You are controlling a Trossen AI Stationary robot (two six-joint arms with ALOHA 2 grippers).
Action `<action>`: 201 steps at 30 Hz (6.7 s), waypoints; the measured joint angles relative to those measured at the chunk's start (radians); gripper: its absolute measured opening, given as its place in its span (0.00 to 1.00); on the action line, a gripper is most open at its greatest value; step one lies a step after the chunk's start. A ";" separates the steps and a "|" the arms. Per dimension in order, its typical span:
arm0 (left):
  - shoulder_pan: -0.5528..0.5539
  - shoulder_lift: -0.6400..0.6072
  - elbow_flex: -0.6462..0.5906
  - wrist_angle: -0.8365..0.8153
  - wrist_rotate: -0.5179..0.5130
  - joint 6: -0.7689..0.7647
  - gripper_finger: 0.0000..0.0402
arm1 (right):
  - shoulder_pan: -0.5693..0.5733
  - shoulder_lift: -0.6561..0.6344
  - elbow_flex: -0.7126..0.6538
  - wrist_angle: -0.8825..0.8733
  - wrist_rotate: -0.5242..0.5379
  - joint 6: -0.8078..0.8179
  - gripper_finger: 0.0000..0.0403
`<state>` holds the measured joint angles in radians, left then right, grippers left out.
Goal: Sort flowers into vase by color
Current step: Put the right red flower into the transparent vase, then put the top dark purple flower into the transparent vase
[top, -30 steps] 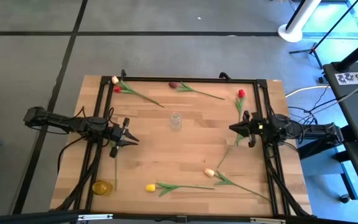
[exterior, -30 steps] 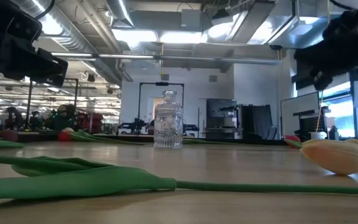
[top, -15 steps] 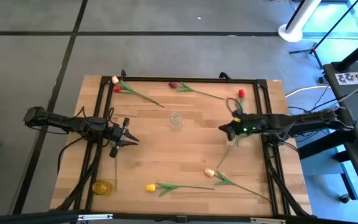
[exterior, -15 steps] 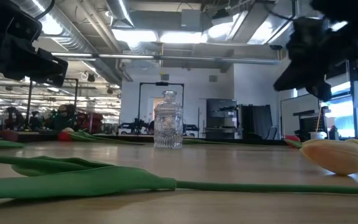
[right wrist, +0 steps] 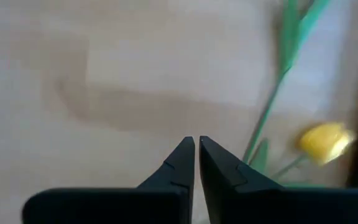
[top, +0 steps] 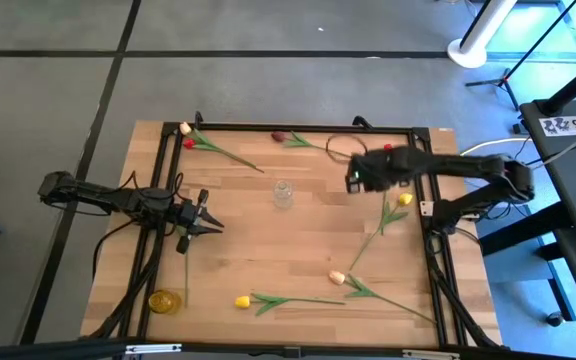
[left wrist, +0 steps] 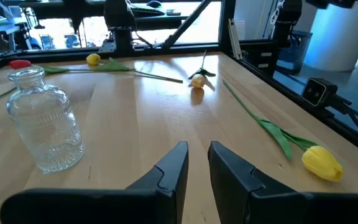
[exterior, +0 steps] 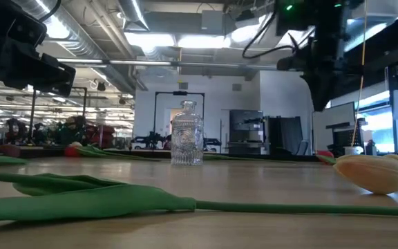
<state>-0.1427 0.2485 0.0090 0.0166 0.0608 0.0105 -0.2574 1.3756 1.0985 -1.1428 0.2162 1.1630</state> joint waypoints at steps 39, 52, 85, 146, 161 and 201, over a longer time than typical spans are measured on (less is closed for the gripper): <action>0.000 0.000 0.000 0.010 -0.077 -0.001 0.15 | -0.591 0.032 -0.508 0.642 -0.031 -0.234 0.19; 0.000 0.000 0.000 0.016 -0.078 -0.001 0.15 | -0.522 -0.090 -0.412 0.811 0.098 -0.280 0.01; -0.003 0.000 0.000 0.395 -0.020 -0.638 0.15 | 0.205 0.214 -0.077 2.025 0.331 -1.039 0.01; 0.143 0.319 0.385 -0.085 -0.534 -0.664 0.15 | -0.438 0.564 0.113 0.649 -0.229 -1.274 0.38; 0.143 0.328 0.385 0.016 -0.597 -0.682 0.15 | -0.447 0.607 0.117 0.661 -0.252 -1.349 0.03; -0.210 0.740 0.659 0.668 -0.291 -0.170 0.15 | 0.549 -0.070 0.172 0.903 0.041 -0.726 0.00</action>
<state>-0.3530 0.9889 0.6676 0.6848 -0.2300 -0.1598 0.2916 1.3052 1.2709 -0.2398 0.2568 0.4371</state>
